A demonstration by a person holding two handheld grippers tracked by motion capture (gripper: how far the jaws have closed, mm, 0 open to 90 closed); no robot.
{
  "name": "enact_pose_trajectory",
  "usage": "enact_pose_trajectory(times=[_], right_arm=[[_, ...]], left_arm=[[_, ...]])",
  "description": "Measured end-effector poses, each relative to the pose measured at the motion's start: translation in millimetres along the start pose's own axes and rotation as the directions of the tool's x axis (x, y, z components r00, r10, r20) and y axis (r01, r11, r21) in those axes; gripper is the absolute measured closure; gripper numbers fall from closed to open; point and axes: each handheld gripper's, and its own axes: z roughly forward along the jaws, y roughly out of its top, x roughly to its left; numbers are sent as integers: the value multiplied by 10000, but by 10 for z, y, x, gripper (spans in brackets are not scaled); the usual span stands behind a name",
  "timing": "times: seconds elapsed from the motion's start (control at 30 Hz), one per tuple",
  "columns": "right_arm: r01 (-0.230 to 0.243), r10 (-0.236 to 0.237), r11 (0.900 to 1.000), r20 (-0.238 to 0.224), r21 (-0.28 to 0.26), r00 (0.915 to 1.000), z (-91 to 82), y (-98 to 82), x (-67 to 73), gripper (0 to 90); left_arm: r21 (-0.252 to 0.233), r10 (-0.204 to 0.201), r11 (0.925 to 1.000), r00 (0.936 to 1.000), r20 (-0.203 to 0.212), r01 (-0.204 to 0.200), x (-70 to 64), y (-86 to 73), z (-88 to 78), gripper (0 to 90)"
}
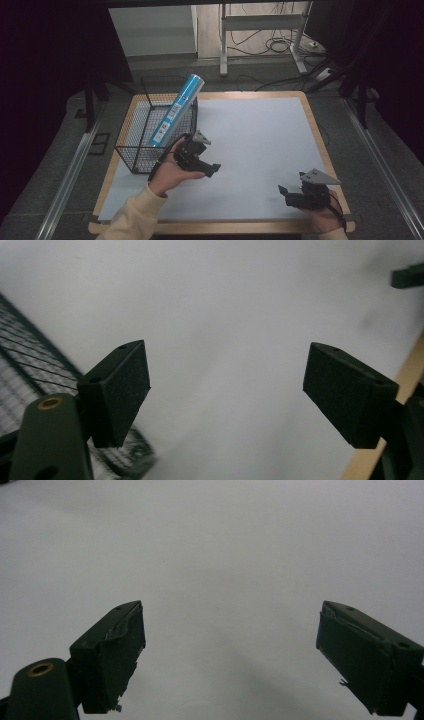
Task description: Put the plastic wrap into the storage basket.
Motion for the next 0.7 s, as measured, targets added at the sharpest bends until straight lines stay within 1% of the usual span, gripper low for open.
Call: enact_pose_trajectory(times=[0.07, 0.13, 0.17, 0.2, 0.27, 0.4, 0.53, 0.7], right_arm=[[-10, 10, 10000, -3, 11, 10000, 2, 0, -2, 124], [5, -5, 10000, -4, 10, 10000, 3, 0, 0, 124], [5, -5, 10000, -4, 10, 10000, 3, 0, 0, 124], [22, -22, 10000, -9, -30, 10000, 2, 4, 9, 124], [103, -103, 9999, -22, -39, 9999, 0, 5, 14, 124], [108, -109, 9999, -38, -80, 9999, 5, 8, 20, 124], [107, -108, 9998, -60, -162, 9999, -3, 12, 12, 124], [101, -102, 9997, -54, -202, 9999, -7, 14, 6, 124]], left_arm=[[-138, 52, 9999, 9997, 233, -48, -86, -90, 32, 185], [52, 239, 9997, 9993, 277, -241, -143, -132, 69, 191], [52, 239, 9997, 9993, 277, -241, -143, -132, 69, 190], [103, 272, 9996, 9990, 342, -275, -177, -163, 89, 190], [114, 272, 9996, 9990, 363, -276, -193, -177, 117, 190], [119, 264, 9996, 9990, 368, -269, -206, -180, 150, 189], [72, 184, 9998, 9995, 264, -186, -184, -189, 142, 188], [24, 152, 9999, 9995, 266, -153, -169, -219, 140, 188]])
